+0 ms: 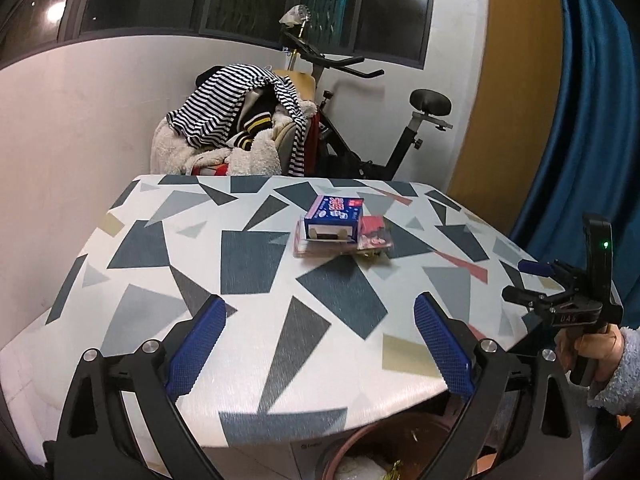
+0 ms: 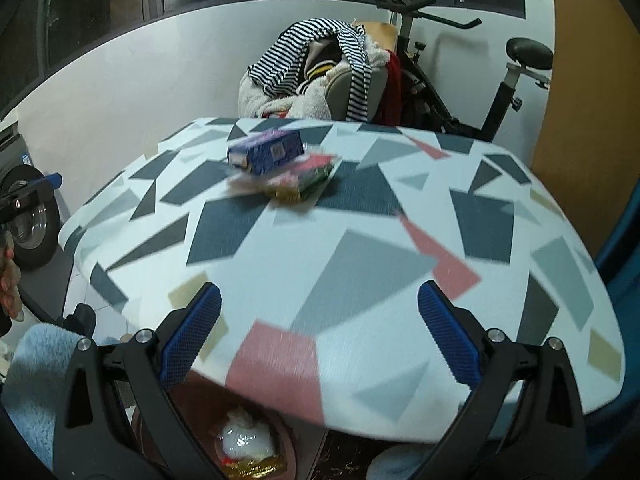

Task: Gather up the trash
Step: 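Move both tools back over the table toward the blue carton box, then grasp the blue-and-white carton box with the left tool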

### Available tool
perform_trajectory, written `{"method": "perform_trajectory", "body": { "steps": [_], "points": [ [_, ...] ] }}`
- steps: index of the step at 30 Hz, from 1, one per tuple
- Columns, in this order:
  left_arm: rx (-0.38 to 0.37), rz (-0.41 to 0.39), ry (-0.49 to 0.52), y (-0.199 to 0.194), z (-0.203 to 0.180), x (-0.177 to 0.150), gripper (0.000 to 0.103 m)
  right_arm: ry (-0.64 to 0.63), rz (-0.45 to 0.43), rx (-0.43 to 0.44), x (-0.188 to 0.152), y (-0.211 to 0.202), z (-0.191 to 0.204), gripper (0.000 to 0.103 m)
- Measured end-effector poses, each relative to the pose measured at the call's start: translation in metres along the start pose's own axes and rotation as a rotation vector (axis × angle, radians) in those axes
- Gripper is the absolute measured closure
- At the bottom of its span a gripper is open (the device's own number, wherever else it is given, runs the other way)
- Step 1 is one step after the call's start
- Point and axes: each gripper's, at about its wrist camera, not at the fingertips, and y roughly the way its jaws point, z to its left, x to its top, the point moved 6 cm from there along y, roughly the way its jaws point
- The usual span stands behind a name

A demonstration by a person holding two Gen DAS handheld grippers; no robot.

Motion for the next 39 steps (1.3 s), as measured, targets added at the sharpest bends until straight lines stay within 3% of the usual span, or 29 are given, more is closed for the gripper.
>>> {"method": "perform_trajectory", "body": {
  "steps": [8, 17, 26, 31, 37, 38, 39],
  "points": [
    [0.001, 0.022, -0.083, 0.028, 0.029, 0.008, 0.010, 0.005, 0.016, 0.021, 0.040, 0.030, -0.012, 0.006],
    [-0.011, 0.070, -0.178, 0.068, 0.058, 0.009, 0.010, 0.024, 0.082, 0.052, 0.071, 0.096, -0.010, 0.006],
    [-0.134, 0.172, -0.048, 0.170, 0.015, 0.058, 0.006, 0.075, 0.119, 0.067, 0.079, 0.141, -0.020, 0.006],
    [-0.107, 0.260, 0.116, 0.236, -0.022, 0.075, 0.006, 0.109, 0.122, 0.080, 0.079, 0.150, -0.032, 0.006],
    [-0.081, 0.344, 0.080, 0.284, -0.022, 0.079, 0.006, 0.115, 0.126, 0.098, 0.080, 0.156, -0.043, 0.006],
    [-0.084, 0.352, 0.076, 0.286, -0.021, 0.078, 0.011, 0.113, 0.127, 0.102, 0.081, 0.157, -0.043, 0.007],
    [-0.086, 0.355, 0.076, 0.287, -0.020, 0.078, 0.025, 0.111, 0.128, 0.105, 0.082, 0.158, -0.043, 0.007]
  ]
}}
